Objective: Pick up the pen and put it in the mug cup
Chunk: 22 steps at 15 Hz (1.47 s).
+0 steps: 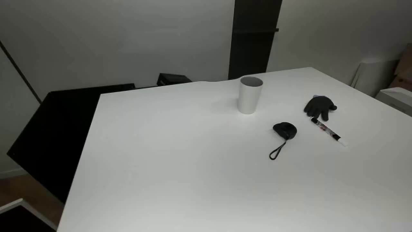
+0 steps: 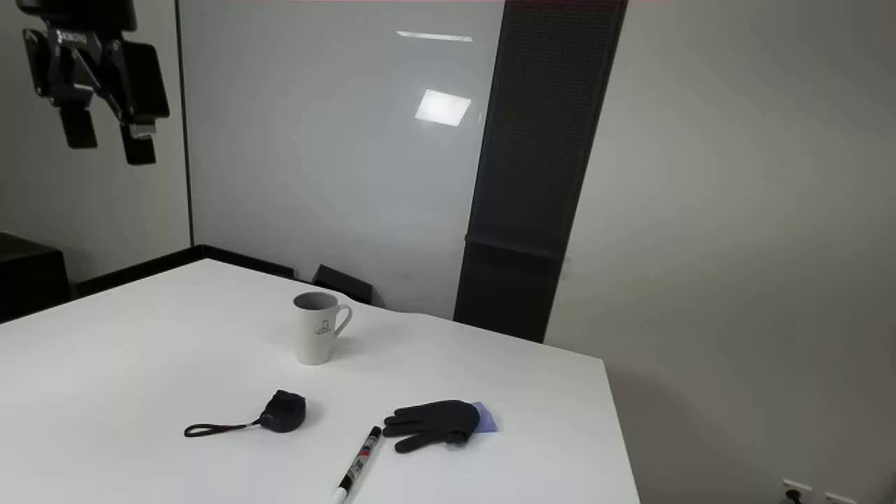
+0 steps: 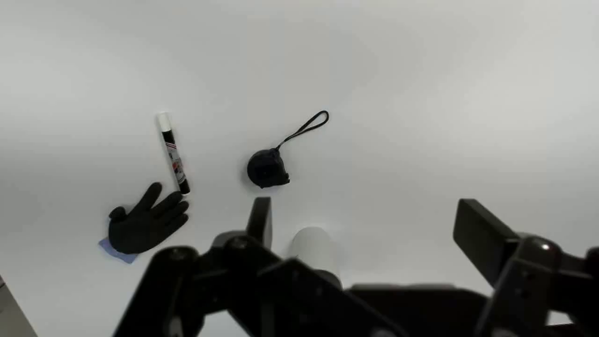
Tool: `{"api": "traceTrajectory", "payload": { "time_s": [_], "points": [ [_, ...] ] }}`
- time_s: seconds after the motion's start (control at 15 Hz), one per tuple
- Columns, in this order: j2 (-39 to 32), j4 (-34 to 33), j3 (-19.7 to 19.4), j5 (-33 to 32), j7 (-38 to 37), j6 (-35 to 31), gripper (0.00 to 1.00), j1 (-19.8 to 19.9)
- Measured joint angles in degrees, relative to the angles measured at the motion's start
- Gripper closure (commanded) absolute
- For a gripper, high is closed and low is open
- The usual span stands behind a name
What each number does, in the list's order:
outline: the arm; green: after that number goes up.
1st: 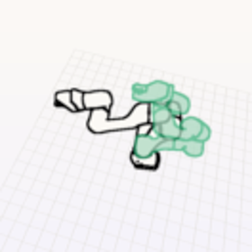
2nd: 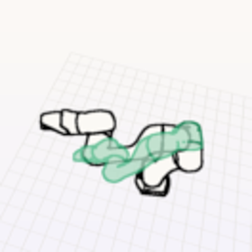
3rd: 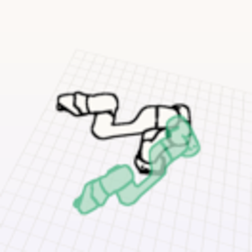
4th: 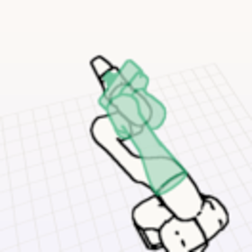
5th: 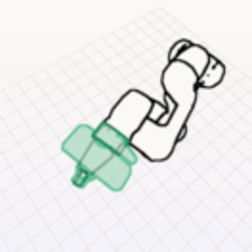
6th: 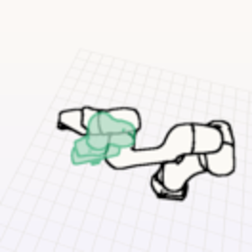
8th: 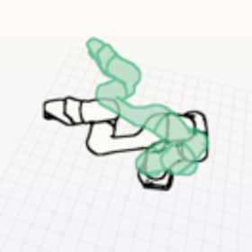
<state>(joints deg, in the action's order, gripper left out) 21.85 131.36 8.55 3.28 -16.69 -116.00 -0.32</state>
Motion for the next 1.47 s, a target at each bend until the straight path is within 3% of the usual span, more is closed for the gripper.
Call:
{"api": "traceTrajectory", "payload": {
  "time_s": [1.0, 1.47],
  "points": [
    [-0.1, 0.4, -0.4, -0.1, 1.3, -0.2, 0.00, 0.0],
    [-4.0, 1.7, -6.9, -1.4, 10.5, -4.3, 0.00, 2.1]
  ]
}}
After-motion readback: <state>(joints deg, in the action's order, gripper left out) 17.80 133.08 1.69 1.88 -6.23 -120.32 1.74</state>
